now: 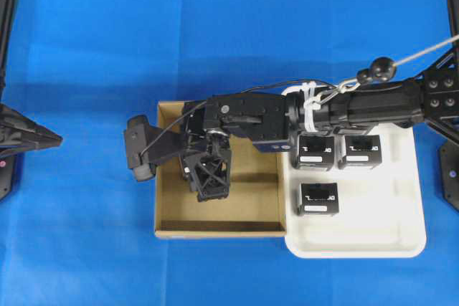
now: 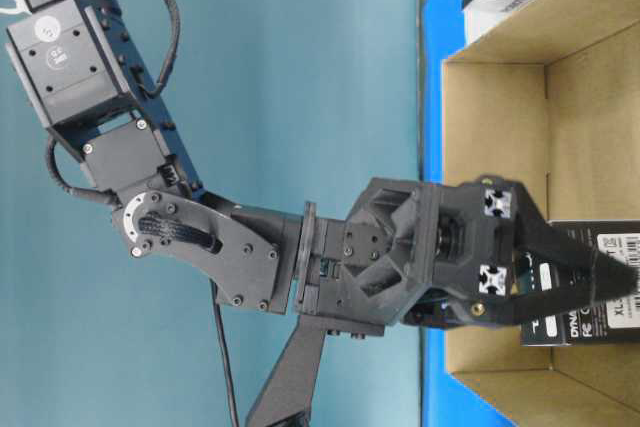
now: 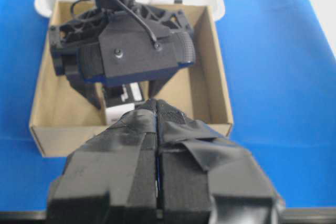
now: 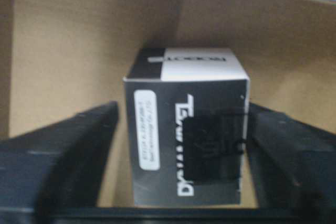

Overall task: Pick the box from inside the cardboard box.
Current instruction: 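Lift the servo box out of the cardboard box with the right gripper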

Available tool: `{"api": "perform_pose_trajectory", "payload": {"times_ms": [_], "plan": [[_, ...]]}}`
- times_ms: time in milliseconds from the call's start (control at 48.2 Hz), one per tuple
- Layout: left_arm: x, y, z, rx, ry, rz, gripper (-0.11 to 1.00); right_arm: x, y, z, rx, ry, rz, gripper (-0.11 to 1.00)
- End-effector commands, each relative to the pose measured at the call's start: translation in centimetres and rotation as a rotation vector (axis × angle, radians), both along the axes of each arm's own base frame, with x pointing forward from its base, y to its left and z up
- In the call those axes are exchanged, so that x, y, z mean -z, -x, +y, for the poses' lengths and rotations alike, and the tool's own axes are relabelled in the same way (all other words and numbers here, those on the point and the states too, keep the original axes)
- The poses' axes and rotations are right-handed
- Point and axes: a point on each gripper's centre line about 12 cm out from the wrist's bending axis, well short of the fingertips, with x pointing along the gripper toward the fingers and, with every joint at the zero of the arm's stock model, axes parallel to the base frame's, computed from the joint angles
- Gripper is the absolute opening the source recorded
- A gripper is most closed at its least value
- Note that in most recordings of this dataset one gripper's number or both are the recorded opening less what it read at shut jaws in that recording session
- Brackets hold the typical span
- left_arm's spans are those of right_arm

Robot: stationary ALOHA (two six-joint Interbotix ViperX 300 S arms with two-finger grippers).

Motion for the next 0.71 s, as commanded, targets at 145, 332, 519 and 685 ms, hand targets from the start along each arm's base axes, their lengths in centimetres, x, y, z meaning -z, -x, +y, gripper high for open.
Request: {"api": "perform_pose_trajectory", "payload": {"times_ms": [145, 332, 519, 685], "plan": [[-1.0, -0.2, 0.0, 0.001, 0.001, -0.023, -0.07, -0.2, -0.1, 0.5, -0.006, -0.005, -0.009, 0.61], [-1.0, -0.2, 0.0, 0.001, 0.001, -0.023, -0.07, -0.9, -0.3, 0.5, -0.002, -0.007, -0.020, 0.60], [-1.1, -0.2, 0.0, 0.001, 0.002, -0.028, -0.07, -5.2, -0.3, -0.4, 0.070, -0.028, -0.042, 0.61], [-1.1, -0.2, 0.0, 0.001, 0.002, -0.028, -0.07, -10.7, 1.4, -1.4, 0.133, -0.046, -0.035, 0.61]]}}
